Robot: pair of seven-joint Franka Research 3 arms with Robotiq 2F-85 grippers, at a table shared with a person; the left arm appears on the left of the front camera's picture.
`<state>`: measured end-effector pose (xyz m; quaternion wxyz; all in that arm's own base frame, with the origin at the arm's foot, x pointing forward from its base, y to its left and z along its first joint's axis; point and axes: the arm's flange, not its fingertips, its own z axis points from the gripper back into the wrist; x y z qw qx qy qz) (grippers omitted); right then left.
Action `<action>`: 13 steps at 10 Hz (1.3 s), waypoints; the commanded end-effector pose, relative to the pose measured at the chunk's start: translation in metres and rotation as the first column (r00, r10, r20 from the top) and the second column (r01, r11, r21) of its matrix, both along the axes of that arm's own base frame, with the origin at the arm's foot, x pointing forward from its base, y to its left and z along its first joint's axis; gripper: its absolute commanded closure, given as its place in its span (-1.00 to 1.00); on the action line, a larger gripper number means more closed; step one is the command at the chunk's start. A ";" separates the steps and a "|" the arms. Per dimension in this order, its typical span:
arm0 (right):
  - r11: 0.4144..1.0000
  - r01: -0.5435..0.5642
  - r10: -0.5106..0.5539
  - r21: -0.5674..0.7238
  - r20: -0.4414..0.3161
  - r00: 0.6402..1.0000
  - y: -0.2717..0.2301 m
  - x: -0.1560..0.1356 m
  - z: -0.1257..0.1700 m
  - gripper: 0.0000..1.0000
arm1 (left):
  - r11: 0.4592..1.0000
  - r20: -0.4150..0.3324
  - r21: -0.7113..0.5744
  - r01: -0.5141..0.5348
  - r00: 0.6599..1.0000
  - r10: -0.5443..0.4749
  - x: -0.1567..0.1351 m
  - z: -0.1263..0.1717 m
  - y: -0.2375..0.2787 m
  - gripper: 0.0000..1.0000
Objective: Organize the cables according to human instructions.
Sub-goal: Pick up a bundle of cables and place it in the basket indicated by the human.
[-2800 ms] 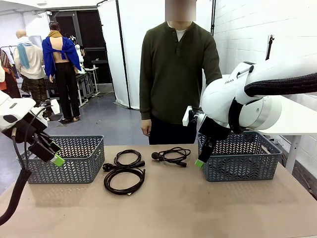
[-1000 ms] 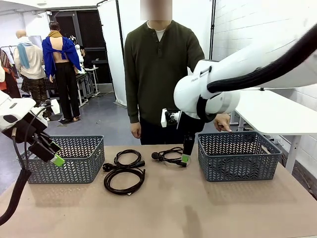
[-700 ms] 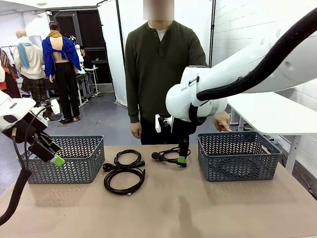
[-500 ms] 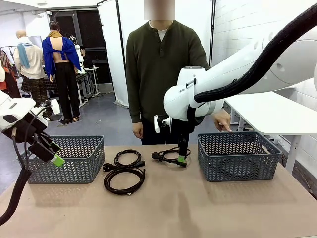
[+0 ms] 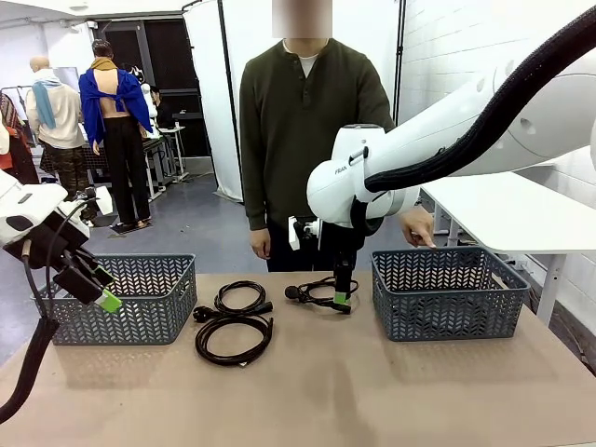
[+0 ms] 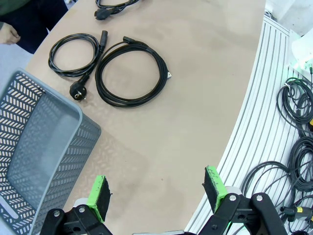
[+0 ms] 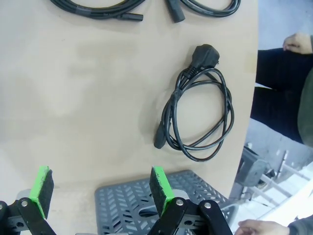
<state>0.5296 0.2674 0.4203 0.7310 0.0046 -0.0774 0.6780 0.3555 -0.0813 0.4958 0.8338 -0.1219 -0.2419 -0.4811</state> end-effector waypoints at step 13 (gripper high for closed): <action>0.990 0.112 -0.113 -0.084 -0.007 0.994 0.042 0.080 -0.018 -1.00 | 1.000 -0.008 -0.018 0.010 1.000 -0.010 0.001 0.000 0.002 -1.00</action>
